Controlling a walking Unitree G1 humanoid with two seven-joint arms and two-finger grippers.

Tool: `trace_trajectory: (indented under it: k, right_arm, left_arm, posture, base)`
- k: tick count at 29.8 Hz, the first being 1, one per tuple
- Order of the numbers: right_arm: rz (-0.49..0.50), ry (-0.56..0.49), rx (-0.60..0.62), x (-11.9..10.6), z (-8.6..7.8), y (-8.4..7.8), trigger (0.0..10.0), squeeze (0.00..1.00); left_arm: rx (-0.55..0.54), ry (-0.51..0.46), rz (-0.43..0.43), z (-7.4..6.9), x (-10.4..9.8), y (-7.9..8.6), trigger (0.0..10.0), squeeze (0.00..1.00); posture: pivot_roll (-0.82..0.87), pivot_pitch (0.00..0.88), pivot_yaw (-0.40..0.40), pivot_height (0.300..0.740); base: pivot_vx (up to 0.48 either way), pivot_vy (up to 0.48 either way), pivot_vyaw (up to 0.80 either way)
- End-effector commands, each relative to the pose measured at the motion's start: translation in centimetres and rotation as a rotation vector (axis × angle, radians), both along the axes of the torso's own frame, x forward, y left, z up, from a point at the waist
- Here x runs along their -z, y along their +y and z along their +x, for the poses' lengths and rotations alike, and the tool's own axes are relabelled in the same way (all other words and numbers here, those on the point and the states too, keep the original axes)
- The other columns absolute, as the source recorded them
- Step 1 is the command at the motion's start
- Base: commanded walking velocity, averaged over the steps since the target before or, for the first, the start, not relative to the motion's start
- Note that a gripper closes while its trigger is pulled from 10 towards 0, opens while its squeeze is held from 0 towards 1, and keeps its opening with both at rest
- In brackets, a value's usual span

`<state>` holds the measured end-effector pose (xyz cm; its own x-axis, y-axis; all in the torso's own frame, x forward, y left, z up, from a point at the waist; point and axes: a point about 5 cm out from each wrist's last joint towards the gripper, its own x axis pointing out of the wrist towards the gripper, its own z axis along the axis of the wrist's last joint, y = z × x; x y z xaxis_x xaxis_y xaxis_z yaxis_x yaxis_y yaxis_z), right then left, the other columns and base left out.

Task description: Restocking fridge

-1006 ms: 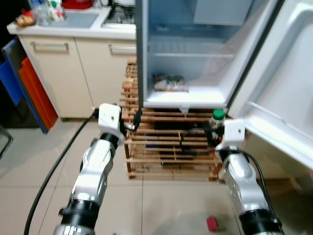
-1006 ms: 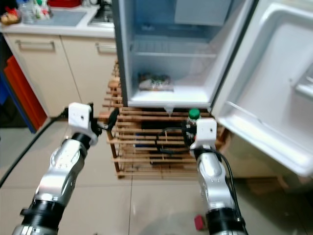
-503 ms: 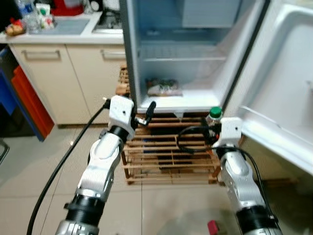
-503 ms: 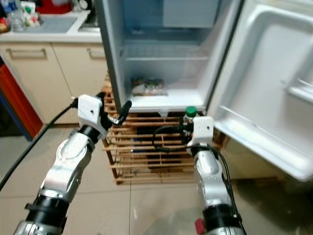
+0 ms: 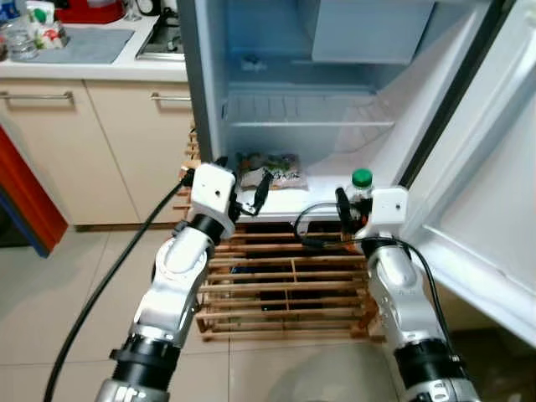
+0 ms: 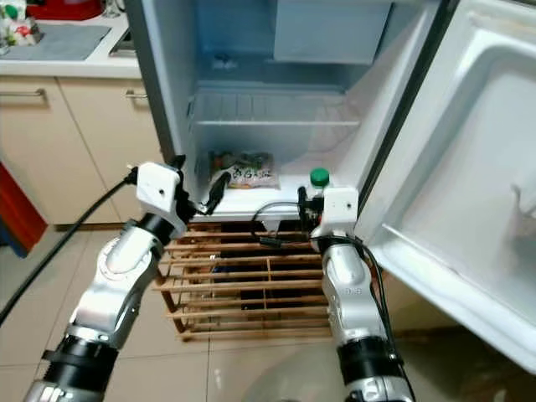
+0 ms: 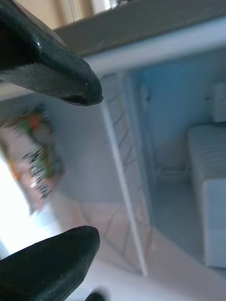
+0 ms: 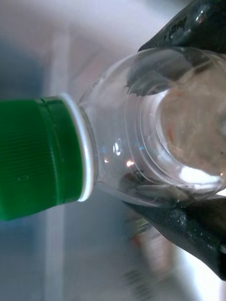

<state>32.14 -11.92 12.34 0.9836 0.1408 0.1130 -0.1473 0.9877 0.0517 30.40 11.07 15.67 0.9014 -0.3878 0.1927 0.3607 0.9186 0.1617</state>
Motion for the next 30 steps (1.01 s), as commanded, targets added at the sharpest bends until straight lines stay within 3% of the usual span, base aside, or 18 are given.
trace_trajectory:
  k: [1,4,7,10,14,21,25,30]
  right_arm:
    - [0.047,-0.103,-0.06,-3.3,0.7,1.9,0.0,0.0]
    - [0.097,-0.111,-0.085,-4.5,1.2,2.5,0.0,0.0]
    - [0.171,-0.133,-0.134,-7.4,2.0,2.8,0.0,0.0]
    - [0.181,-0.139,-0.143,-8.1,2.1,2.8,0.0,0.0]
    - [0.305,-0.116,-0.181,-9.9,2.8,2.9,0.0,0.0]
    - [0.51,-0.042,-0.213,-10.6,4.1,3.3,0.0,0.0]
    - [0.714,0.023,-0.224,-11.2,5.4,4.0,0.0,0.0]
    - [0.914,0.165,-0.123,-9.1,7.2,4.2,0.0,0.0]
  left_arm:
    - [0.001,-0.014,0.004,0.0,-0.5,0.1,10.0,0.0]
    - [0.007,-0.024,-0.032,-0.1,-1.1,0.0,10.0,0.0]
    - [0.032,-0.066,-0.06,-0.5,-2.5,-0.3,10.0,0.0]
    - [0.042,-0.073,-0.071,-0.7,-2.9,-0.4,10.0,0.0]
    - [0.06,-0.073,-0.086,-1.0,-3.3,-0.7,10.0,0.0]
    - [0.059,-0.054,-0.099,-1.2,-3.3,-0.5,10.0,0.0]
    - [0.063,-0.044,-0.094,-1.3,-3.3,-0.6,10.0,0.0]
    - [0.064,-0.031,-0.082,-1.8,-3.2,-0.6,10.0,0.0]
  posture:
    - [-0.06,0.0,-0.024,0.74]
    - [-0.05,0.0,-0.03,0.74]
    - [-0.04,0.0,-0.043,0.74]
    - [-0.03,0.0,-0.047,0.74]
    - [-0.02,0.0,-0.051,0.74]
    - [-0.01,0.0,-0.05,0.74]
    - [0.0,0.0,-0.053,0.74]
    - [0.04,0.0,-0.065,0.74]
  base:
    - [0.48,0.0,0.0]
    - [0.432,0.0,0.0]
    - [0.0,0.0,0.0]
    - [0.0,0.0,0.0]
    - [0.0,0.0,0.0]
    - [0.0,0.0,0.0]
    - [0.0,0.0,0.0]
    - [0.0,0.0,0.0]
